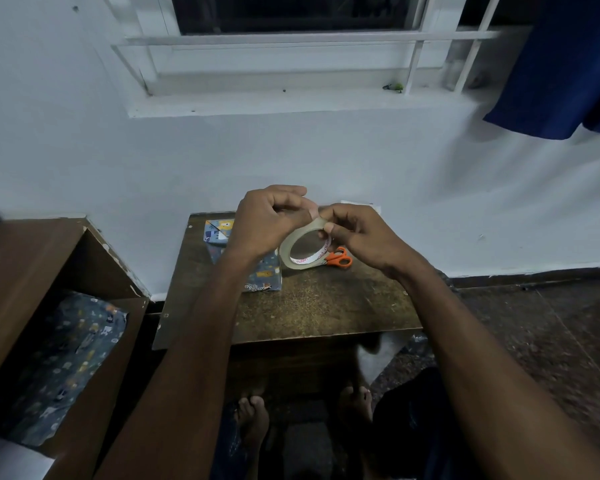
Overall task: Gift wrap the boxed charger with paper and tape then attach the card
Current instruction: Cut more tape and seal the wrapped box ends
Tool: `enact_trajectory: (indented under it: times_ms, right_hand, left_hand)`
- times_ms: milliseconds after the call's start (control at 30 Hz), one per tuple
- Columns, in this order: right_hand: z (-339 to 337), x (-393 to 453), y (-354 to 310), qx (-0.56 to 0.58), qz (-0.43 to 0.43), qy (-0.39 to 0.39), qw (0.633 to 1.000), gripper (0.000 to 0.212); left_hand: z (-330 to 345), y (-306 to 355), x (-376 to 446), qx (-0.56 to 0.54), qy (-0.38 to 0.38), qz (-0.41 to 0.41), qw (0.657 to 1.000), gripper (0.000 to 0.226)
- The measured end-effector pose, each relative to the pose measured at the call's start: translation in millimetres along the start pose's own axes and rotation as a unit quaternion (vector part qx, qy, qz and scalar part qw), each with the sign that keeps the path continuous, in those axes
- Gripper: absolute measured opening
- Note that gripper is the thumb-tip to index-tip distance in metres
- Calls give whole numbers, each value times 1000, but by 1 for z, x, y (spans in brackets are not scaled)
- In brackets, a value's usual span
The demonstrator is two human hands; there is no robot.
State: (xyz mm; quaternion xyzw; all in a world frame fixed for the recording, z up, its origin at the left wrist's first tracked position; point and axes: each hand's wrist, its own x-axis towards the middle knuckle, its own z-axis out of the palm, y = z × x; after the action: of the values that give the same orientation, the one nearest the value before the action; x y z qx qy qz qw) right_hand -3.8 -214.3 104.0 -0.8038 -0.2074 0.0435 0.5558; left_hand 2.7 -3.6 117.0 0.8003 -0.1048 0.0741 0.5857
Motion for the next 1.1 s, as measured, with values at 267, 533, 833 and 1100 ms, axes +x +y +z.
enact_trajectory:
  times_ms: [267,533,833,1100]
  right_hand:
    - [8,-2,-7,-1,-14,-25,1000,11]
    - [23,2,-11,-5,30,-28,999,14]
    - [25,1,-13,9,38,-27,999,15]
    - [27,1,-9,-31,40,-48,998,16]
  left_hand:
    - [3,6,-2,-72,47,-3,996,4]
    - [3,9,-4,-117,82,-15,990,10]
    - [4,11,-6,-134,90,-24,987,9]
    - [-10,7,-6,-145,58,-25,987,7]
